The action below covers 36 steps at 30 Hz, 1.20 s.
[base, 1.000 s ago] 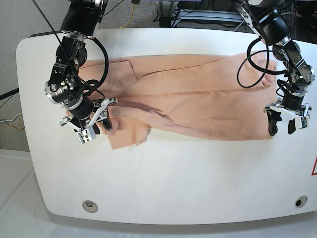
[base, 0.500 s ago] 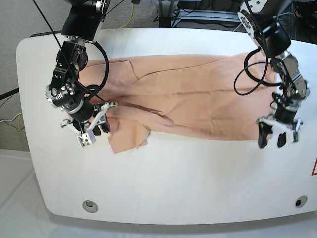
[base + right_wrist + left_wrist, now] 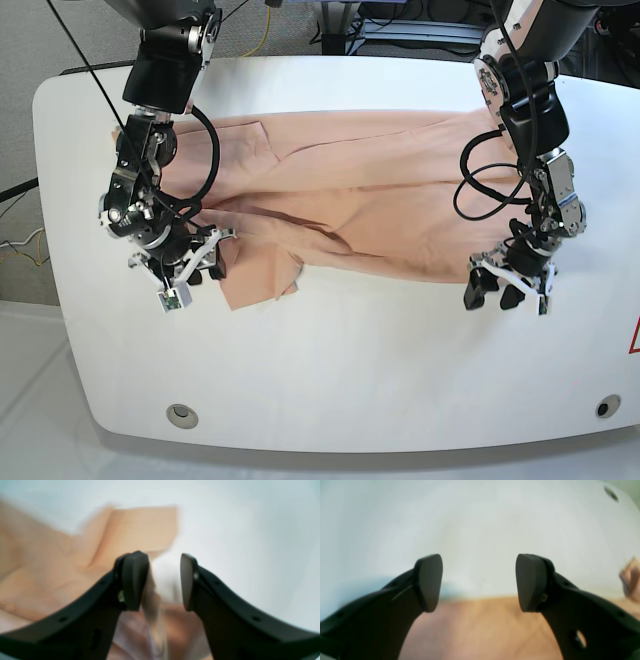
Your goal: Fold the T-shirt properly
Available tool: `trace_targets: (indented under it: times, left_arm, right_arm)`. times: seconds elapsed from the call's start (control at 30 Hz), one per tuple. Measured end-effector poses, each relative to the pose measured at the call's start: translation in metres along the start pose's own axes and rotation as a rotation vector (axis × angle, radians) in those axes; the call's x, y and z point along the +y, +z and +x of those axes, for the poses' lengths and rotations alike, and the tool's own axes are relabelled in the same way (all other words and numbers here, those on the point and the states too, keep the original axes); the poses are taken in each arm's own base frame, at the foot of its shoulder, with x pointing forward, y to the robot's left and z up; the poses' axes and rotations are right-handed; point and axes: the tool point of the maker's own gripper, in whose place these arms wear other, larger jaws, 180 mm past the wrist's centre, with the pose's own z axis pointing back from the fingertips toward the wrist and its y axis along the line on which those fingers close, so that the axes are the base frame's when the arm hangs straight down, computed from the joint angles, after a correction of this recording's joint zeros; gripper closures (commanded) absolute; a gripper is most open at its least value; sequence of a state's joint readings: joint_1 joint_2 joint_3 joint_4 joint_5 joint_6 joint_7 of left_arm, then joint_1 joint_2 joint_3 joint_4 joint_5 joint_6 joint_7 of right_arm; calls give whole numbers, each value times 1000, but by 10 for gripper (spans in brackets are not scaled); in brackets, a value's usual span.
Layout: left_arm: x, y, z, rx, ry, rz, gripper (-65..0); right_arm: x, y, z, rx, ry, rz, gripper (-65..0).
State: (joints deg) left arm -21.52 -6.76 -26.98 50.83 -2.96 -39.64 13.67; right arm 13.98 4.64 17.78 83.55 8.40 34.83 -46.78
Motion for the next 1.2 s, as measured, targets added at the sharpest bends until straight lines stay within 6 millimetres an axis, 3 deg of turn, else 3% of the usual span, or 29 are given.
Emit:
trace_targets:
  times: [0.1, 0.17, 0.43, 0.8, 1.0, 1.2]
  left_arm:
    - [2, 3, -8, 14, 7, 5, -439]
    - [2, 4, -14, 37, -5, 4, -439]
    - [20, 14, -11, 41, -27, 35, -440]
    - [25, 13, -13, 52, -20, 36, -444]
    - [27, 11, -17, 78, -13, 33, -444]
    - [30, 12, -14, 71, -16, 41, -446]
  right_arm:
    - [-1, -2, 10, -20, -6, 10, -240]
    - [-7, -9, 4, 18, -14, 10, -240]
    - [-28, -9, 19, 1, -22, -30, -229]
    - [-25, -6, -8, 65, -25, -35, -213]
    - [-8, 0, -21, 58, -9, -14, -209]
    - [-4, -7, -32, 58, -29, 6, -242]
